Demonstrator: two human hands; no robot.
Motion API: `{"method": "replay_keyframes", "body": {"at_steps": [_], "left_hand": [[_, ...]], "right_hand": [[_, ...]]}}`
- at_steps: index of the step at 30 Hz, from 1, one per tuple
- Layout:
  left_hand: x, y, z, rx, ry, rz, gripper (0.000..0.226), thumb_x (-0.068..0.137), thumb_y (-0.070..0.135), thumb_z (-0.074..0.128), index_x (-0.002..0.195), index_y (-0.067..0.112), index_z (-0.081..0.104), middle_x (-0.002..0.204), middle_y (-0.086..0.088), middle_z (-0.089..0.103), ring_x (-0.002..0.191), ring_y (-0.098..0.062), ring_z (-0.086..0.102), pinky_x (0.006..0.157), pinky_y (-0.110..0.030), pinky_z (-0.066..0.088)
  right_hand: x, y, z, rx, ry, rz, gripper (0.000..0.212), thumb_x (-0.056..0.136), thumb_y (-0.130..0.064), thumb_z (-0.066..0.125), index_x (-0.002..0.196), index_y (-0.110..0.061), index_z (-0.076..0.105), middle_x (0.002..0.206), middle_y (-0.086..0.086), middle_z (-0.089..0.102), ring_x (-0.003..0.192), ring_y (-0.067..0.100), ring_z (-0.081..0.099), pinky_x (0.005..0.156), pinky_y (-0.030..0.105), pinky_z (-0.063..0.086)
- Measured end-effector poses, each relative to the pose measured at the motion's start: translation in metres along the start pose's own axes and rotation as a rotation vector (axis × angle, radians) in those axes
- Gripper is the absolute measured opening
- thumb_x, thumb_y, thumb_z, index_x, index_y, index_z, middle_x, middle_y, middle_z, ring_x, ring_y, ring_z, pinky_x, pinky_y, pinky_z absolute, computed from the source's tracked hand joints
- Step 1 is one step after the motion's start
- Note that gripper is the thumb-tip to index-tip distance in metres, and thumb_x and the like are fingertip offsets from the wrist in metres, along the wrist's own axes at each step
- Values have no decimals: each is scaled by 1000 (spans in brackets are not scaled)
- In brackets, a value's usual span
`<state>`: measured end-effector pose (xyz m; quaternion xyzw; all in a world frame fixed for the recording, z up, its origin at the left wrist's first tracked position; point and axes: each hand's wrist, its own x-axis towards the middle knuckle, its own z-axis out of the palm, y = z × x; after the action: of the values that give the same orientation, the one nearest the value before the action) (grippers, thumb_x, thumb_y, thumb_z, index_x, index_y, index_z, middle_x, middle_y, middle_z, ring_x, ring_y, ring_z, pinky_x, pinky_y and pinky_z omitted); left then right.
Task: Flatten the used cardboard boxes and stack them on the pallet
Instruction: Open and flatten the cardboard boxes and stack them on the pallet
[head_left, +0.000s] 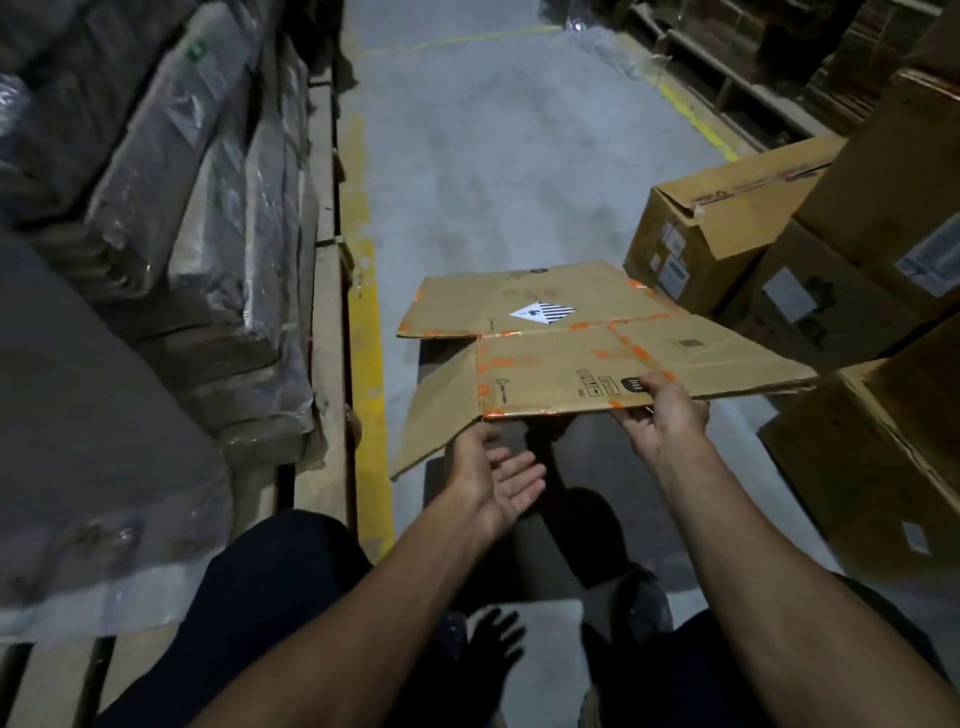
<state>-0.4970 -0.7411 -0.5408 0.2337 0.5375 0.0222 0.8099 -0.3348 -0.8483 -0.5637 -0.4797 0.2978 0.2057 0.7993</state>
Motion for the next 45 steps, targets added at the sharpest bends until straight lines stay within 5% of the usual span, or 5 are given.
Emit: {"method": "replay_keyframes", "body": {"at_steps": [6,12,19,31,45], "left_hand": [[21,7,6,-539,-19,123,67,90,35,69,145,9,42,153,-17,38,143,-32,38,118,-46,33],[49,42,11,-467,-4,249,31,90,7,68,120,1,62,103,-20,72,84,-31,73,73,-48,62],[74,66,18,-305,196,427,16,82,-17,60,95,-7,61,93,-24,66,52,-19,69,45,-33,57],[-19,155,86,-371,255,368,49,79,-21,59,127,-18,51,114,-34,64,74,-34,71,51,-38,58],[-241,217,198,-484,281,466,37,79,-19,55,116,-12,58,106,-32,66,74,-37,67,46,-40,58]], "right_hand": [[1,0,-3,14,-12,10,46,90,10,59,130,-10,49,110,22,70,90,40,73,58,54,60],[-4,1,3,20,-70,21,43,90,11,59,128,-8,53,109,21,72,90,39,74,59,50,59],[0,5,20,15,-79,42,43,91,11,57,130,-6,51,112,23,71,86,37,75,65,52,61],[-61,-116,116,-80,-9,114,51,90,16,52,134,-9,49,114,22,68,89,38,72,58,49,60],[-197,-306,189,-164,-155,165,49,90,12,56,133,-8,46,116,25,66,98,44,70,78,63,58]]}}
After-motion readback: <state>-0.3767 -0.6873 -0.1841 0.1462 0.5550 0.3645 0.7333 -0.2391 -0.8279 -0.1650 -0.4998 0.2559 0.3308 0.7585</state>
